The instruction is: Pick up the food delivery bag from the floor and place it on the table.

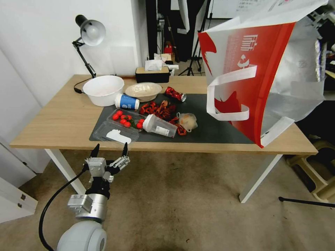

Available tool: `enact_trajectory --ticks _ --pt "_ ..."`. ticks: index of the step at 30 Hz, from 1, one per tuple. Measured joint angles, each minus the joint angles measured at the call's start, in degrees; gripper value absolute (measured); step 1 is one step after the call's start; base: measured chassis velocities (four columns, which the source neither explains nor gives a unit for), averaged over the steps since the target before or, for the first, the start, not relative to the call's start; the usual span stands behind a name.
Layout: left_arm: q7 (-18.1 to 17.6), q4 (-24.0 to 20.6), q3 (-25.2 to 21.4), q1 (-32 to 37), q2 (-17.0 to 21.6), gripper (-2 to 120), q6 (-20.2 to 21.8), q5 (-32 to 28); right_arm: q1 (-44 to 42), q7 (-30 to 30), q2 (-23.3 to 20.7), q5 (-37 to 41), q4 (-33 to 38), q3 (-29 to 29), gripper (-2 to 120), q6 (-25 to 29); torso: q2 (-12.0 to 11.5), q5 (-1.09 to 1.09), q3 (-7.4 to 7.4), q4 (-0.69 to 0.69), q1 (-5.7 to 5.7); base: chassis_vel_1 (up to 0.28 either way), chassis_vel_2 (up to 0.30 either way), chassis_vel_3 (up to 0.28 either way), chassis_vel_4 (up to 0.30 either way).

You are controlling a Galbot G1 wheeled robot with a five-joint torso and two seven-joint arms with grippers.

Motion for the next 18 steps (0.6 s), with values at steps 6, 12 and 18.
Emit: enact_trajectory --ticks 6,12,18 --pt "0.0 0.1 0.0 0.0 -0.1 100 0.0 0.0 -1.6 1.9 0.6 -1.5 0.8 0.2 0 -0.6 0.0 0.0 0.0 0.0 0.0 0.0 0.0 0.0 0.0" --pt "0.0 0.2 0.1 0.0 -0.1 100 -0.1 0.0 -2.7 3.1 0.8 -2.4 1.5 0.1 0 -1.7 0.0 0.0 0.0 0.0 0.0 0.0 0.0 0.0 0.0" --pt "0.0 0.2 0.0 0.0 -0.1 100 -0.2 0.0 -2.8 3.8 1.0 -2.7 1.7 -0.1 0 -2.2 0.0 0.01 0.0 0.0 0.0 0.0 0.0 0.0 0.0"
